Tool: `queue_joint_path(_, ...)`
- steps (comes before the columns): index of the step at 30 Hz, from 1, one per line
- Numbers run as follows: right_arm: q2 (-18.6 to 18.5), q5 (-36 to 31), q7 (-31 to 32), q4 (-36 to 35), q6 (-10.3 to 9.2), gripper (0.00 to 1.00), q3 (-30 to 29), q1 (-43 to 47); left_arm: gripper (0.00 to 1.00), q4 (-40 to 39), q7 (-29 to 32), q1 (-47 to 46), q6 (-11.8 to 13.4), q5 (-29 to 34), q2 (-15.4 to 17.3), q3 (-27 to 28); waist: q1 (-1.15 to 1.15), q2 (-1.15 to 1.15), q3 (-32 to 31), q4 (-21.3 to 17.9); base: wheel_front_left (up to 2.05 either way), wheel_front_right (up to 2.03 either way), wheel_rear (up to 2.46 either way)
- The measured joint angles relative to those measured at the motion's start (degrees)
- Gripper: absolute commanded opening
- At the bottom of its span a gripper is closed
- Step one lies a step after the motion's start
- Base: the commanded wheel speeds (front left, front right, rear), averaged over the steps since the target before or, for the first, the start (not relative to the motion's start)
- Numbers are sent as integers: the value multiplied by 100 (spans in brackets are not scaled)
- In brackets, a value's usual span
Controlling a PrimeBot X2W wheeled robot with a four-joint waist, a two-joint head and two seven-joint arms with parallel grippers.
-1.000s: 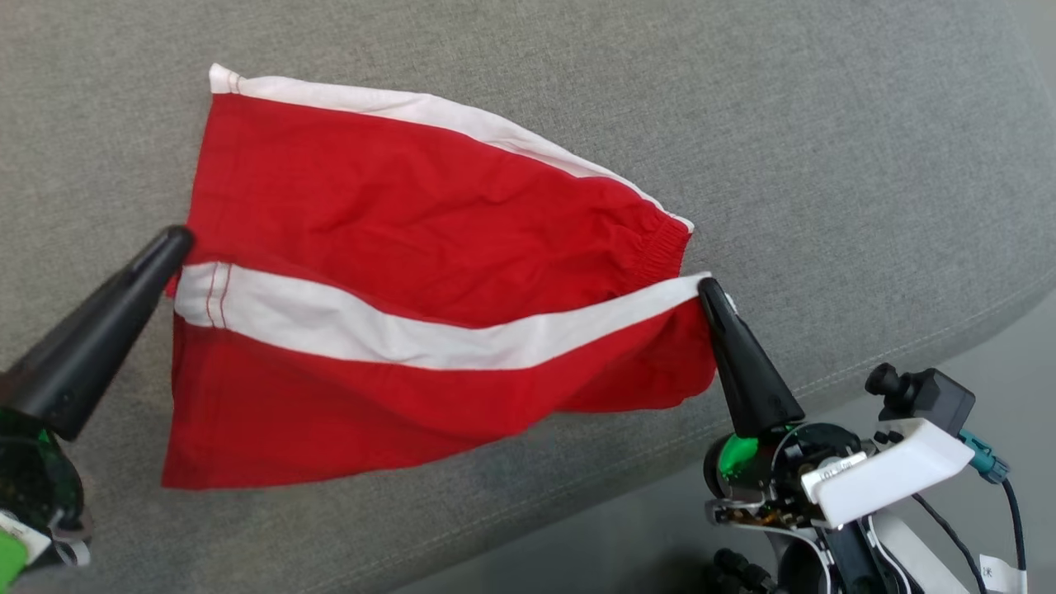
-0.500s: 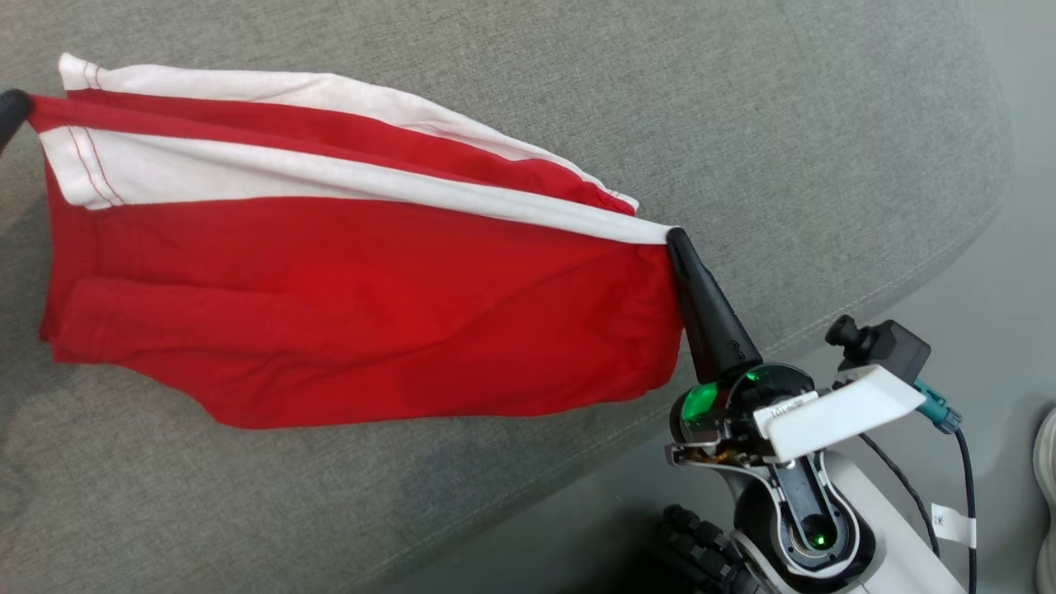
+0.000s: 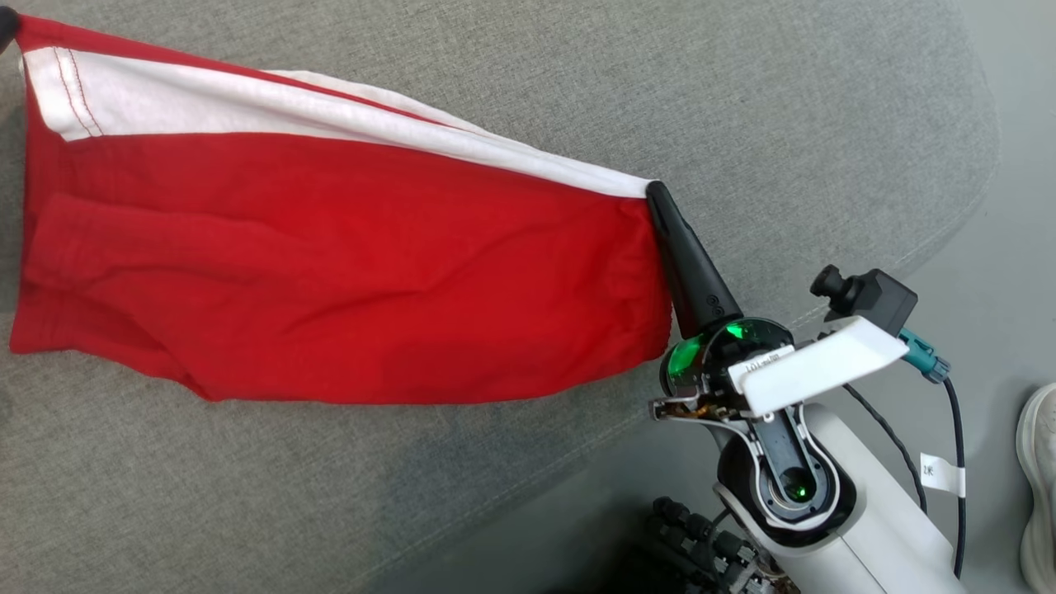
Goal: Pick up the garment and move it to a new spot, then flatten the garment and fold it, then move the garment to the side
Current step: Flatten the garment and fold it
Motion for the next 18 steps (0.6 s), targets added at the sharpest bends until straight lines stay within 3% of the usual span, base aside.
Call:
queue_joint_path(2,22,-9,0,59,-1,0,1,-59,0,243,10,-113,0,25,-74,-108,0,0,11,4,0,0,0)
queue_joint_path(3,30,-46,0,103,-4,10,-3,-101,0,370,15,-162,0,64,-100,-180,0,0,17,5,0,0,0)
queue_joint_path(4,33,-94,0,144,-5,26,-11,-138,13,490,52,-200,0,110,-119,-244,0,0,21,7,0,0,0)
queue_joint_path(5,36,-116,0,182,-5,43,-19,-180,33,616,60,-236,0,147,-135,-304,0,0,25,8,0,0,0)
queue_joint_path(6,40,-154,0,227,-7,84,-35,-224,60,738,63,-269,0,208,-140,-368,0,0,27,10,0,0,0)
queue_joint_path(7,41,-212,-1,277,-7,100,-66,-270,86,866,77,-293,0,302,-147,-414,0,0,28,12,0,0,0)
queue_joint_path(8,41,-255,-1,330,-7,100,-98,-320,100,976,76,-330,0,369,-169,-444,0,0,28,14,0,0,0)
queue_joint_path(18,55,-435,-9,613,-8,100,-510,-458,100,1415,-12,-708,0,746,-693,-802,0,0,-146,135,0,0,0)
